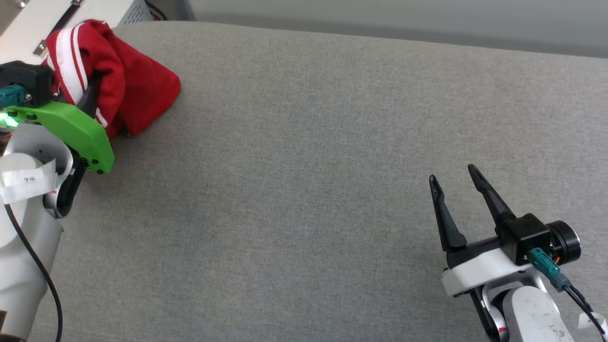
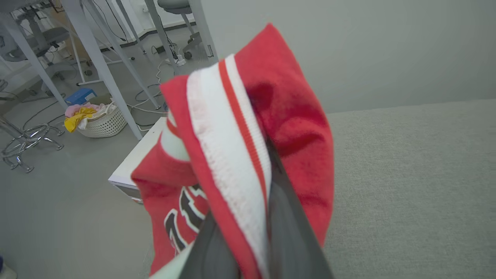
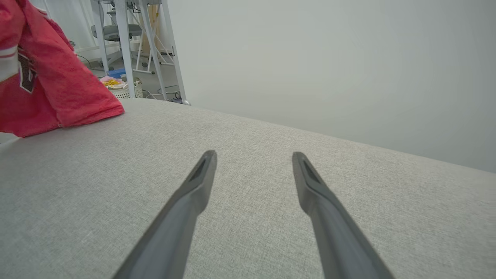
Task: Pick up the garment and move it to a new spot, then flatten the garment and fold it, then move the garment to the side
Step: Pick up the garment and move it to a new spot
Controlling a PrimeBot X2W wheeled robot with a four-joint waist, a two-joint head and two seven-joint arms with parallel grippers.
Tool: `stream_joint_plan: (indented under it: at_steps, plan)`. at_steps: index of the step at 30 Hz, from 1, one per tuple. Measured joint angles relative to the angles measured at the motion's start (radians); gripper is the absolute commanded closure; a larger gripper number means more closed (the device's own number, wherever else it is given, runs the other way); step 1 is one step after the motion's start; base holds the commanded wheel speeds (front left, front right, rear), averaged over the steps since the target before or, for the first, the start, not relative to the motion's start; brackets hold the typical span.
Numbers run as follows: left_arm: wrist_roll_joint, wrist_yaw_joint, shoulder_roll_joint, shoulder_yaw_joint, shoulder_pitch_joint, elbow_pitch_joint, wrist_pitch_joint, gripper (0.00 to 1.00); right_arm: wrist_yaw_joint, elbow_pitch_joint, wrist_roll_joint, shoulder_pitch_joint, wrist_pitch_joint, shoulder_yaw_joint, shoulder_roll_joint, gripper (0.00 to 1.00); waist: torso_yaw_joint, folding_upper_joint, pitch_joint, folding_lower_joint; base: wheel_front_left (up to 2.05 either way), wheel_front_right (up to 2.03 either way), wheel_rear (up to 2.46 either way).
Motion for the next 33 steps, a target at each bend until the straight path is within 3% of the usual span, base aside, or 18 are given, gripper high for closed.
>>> stream_joint_plan:
  at_steps: [9, 20, 24, 33]
  plan:
    - [0.053, 0.018, 0.008, -0.053, -0.036, -0.185, 0.031, 1.00, 0.000, -0.006, 0.025, 0.016, 0.000, -0.019, 0.006, 0.00, -0.069, 0.0000, -0.079, 0.0000, 0.00, 0.00, 0.00]
    - [0.150, 0.004, -0.075, -0.204, -0.137, -0.244, 0.035, 1.00, 0.000, -0.024, 0.069, 0.037, 0.000, -0.080, 0.007, 0.00, -0.239, 0.0001, -0.104, 0.0000, 0.00, 0.00, 0.00]
    - [0.178, -0.006, -0.128, -0.307, -0.120, -0.238, 0.016, 1.00, 0.000, -0.036, 0.079, 0.043, 0.000, -0.118, 0.007, 0.00, -0.296, 0.0000, -0.104, 0.0000, 0.00, 0.00, 0.00]
    - [0.197, -0.015, -0.325, -0.555, 0.117, -0.058, -0.027, 1.00, 0.000, -0.047, 0.077, 0.055, 0.000, -0.134, 0.007, 0.00, -0.377, 0.0000, -0.088, 0.0000, 0.00, 0.00, 0.00]
